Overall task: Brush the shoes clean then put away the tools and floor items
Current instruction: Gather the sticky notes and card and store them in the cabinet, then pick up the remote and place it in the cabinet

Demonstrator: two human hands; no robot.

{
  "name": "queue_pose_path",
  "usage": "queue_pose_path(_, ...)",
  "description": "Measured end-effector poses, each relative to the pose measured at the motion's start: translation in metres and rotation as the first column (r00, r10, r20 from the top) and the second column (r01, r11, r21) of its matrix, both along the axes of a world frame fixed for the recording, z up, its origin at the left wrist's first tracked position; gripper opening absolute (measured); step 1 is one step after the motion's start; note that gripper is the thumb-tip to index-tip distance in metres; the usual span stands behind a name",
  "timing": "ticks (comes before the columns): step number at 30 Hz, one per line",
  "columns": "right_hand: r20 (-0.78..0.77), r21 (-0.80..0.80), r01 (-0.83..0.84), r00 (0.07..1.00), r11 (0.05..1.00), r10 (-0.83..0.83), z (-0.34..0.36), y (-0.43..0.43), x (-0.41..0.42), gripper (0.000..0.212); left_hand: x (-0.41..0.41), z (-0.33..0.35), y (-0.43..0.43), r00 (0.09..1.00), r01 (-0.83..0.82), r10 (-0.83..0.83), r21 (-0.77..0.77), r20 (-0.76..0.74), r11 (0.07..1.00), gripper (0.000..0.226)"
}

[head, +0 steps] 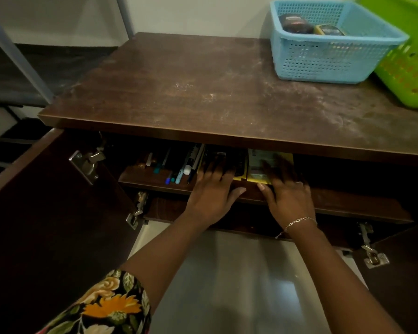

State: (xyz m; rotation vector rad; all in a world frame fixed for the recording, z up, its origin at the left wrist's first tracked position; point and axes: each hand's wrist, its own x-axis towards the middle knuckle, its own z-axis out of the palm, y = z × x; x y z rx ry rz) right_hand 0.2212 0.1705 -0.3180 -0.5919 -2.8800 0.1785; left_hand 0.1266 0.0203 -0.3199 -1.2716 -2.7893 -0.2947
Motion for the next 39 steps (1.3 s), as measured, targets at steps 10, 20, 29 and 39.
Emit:
queue_pose_path(10, -0.117, 0.027, -0.01, 0.993, 1.0, 0.013, 0.004, -0.019, 0.028, 0.058, 0.031, -0.001, -0.022, 0.99, -0.082, 0.094, 0.111, -0.101, 0.99, 0.058)
queue_pose_path(20, 0.226, -0.267, 0.009, 0.973, 0.964, 0.053, 0.199, -0.151, 0.139, 0.057, 0.174, 0.184, -0.156, 0.976, -0.148, 0.18, -0.228, 0.125, 0.962, 0.065)
queue_pose_path(29, 0.286, -0.188, -0.357, 0.871, 0.915, 0.399, 0.461, -0.279, 0.165, 0.036, 0.243, 0.441, -0.323, 0.872, -0.405, 0.439, -0.183, 0.217, 0.896, 0.055)
queue_pose_path(39, 0.214, -0.236, -0.707, 0.632, 0.667, 0.745, 0.533, -0.494, 0.079, 0.037, 0.233, 0.503, -0.529, 0.671, -0.657, 0.668, -0.16, 0.321, 0.737, 0.051)
